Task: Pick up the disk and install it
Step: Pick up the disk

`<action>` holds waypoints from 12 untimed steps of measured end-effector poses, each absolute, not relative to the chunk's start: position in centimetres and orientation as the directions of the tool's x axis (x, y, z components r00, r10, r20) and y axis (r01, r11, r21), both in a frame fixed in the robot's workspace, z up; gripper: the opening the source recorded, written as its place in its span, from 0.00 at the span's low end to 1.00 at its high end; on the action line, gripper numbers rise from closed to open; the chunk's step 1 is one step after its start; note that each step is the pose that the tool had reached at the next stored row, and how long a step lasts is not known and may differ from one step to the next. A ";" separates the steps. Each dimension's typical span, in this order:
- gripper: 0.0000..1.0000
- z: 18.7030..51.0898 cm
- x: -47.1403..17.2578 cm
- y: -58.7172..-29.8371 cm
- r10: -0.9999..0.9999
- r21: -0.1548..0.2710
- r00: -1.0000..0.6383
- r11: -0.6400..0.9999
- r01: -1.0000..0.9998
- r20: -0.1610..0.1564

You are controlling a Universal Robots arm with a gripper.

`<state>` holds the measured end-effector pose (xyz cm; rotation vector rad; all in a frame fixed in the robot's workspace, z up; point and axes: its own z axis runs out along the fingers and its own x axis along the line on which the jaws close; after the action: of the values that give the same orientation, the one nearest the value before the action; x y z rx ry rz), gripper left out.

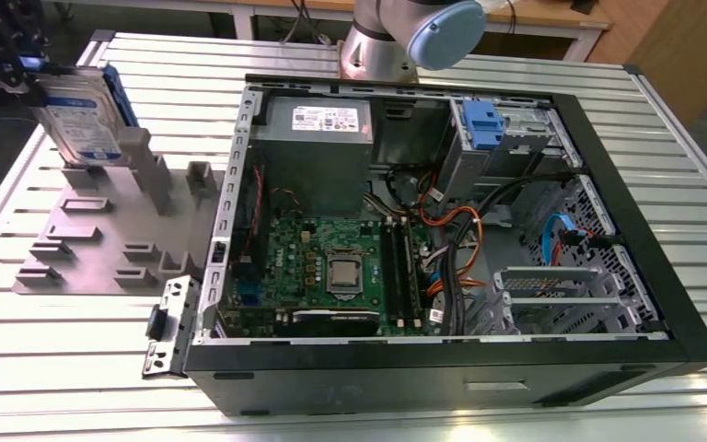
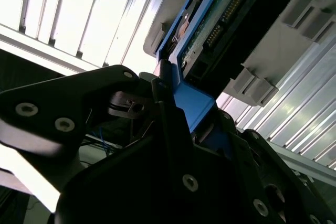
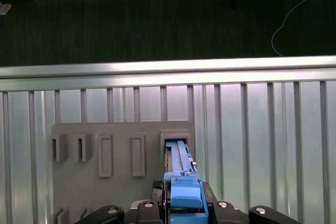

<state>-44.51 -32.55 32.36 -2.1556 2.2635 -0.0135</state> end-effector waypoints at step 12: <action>0.37 32.8 -44.5 -32.5 -0.999 -0.017 -0.049 0.049 -0.999 -0.006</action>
<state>-44.51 -32.55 32.79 -2.1554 2.2635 -0.0131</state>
